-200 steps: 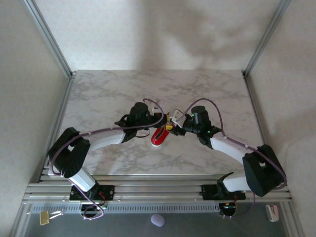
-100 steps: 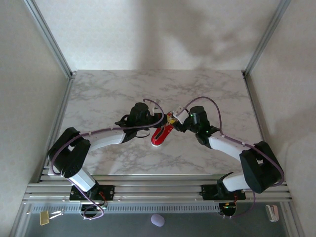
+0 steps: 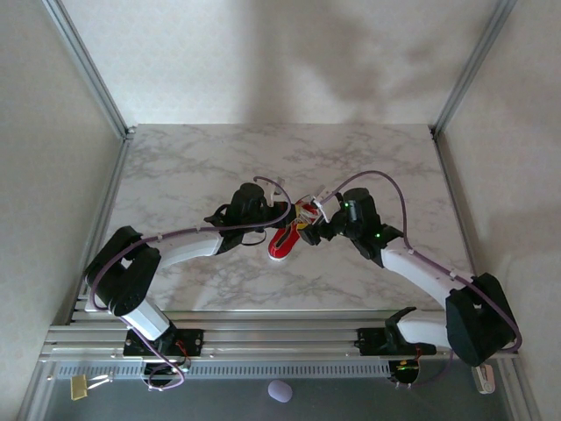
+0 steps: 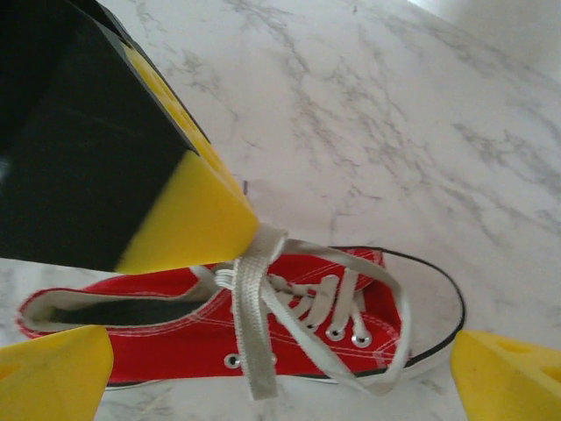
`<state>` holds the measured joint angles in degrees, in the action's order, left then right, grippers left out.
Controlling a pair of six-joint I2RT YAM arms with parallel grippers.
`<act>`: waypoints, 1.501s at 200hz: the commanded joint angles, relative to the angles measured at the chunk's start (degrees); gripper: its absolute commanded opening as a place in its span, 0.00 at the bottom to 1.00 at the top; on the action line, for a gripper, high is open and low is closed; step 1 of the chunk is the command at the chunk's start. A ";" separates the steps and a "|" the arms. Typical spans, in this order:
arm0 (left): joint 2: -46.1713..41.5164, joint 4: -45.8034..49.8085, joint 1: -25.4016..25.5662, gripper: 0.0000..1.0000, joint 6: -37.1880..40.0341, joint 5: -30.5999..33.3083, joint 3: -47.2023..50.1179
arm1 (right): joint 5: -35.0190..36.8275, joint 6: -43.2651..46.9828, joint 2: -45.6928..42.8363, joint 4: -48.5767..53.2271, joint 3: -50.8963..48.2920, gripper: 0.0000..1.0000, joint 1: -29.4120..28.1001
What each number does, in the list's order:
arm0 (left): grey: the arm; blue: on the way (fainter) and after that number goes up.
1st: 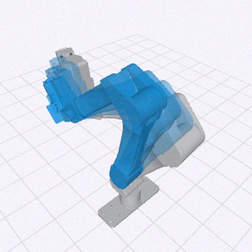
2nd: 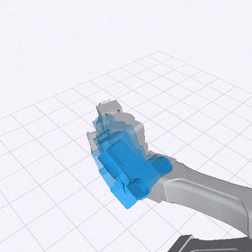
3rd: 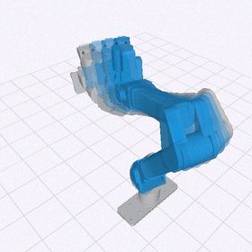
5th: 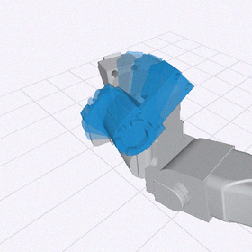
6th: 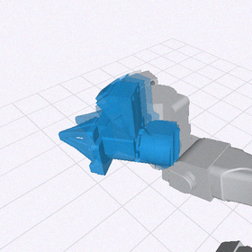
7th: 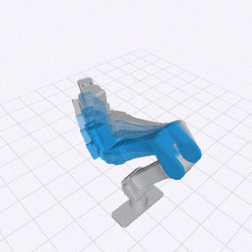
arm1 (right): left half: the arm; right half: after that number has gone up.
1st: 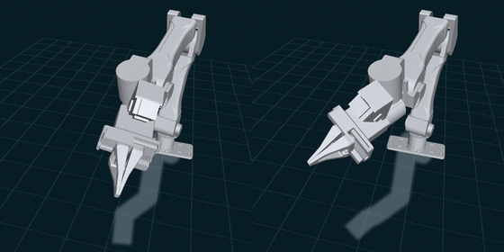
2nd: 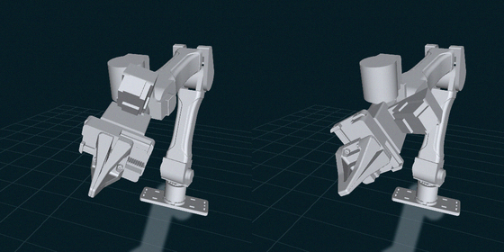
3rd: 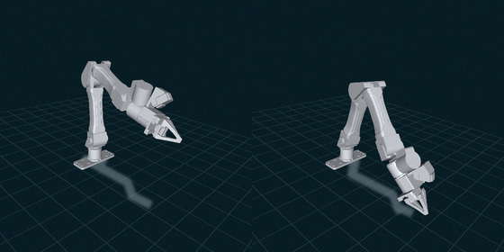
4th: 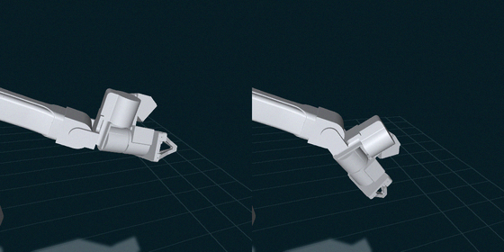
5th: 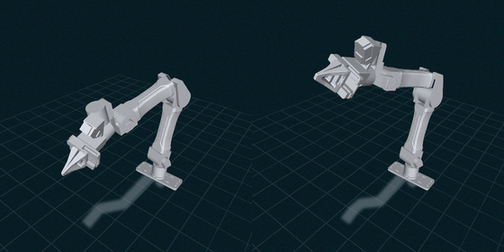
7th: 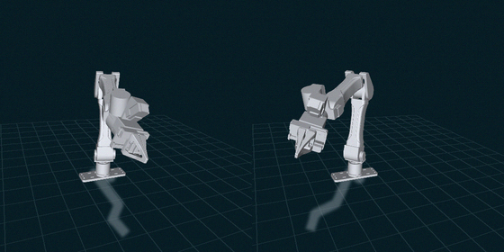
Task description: Tie the shoes
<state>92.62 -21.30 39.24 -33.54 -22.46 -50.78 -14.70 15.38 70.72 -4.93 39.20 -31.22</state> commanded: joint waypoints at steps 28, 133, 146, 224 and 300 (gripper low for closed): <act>0.77 0.96 0.50 0.00 1.15 0.68 -1.25 | 5.49 -18.19 -5.76 7.12 3.13 0.99 0.26; 0.14 7.33 0.34 0.00 4.08 2.49 -2.89 | -0.14 -32.95 -1.76 16.54 10.81 0.90 4.38; 0.19 7.94 0.33 0.00 4.49 2.38 -3.47 | -1.16 -34.48 -0.17 18.31 12.39 0.86 4.54; 0.37 9.70 0.13 0.00 5.92 1.12 -5.57 | -3.61 -23.91 4.54 17.35 12.46 0.65 4.68; 0.37 11.10 -0.03 0.00 6.38 0.58 -6.96 | -12.54 -21.08 11.57 12.61 13.11 0.55 4.15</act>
<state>92.73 -11.22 39.22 -28.01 -21.19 -56.40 -24.36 -7.31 81.01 9.89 51.46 -26.83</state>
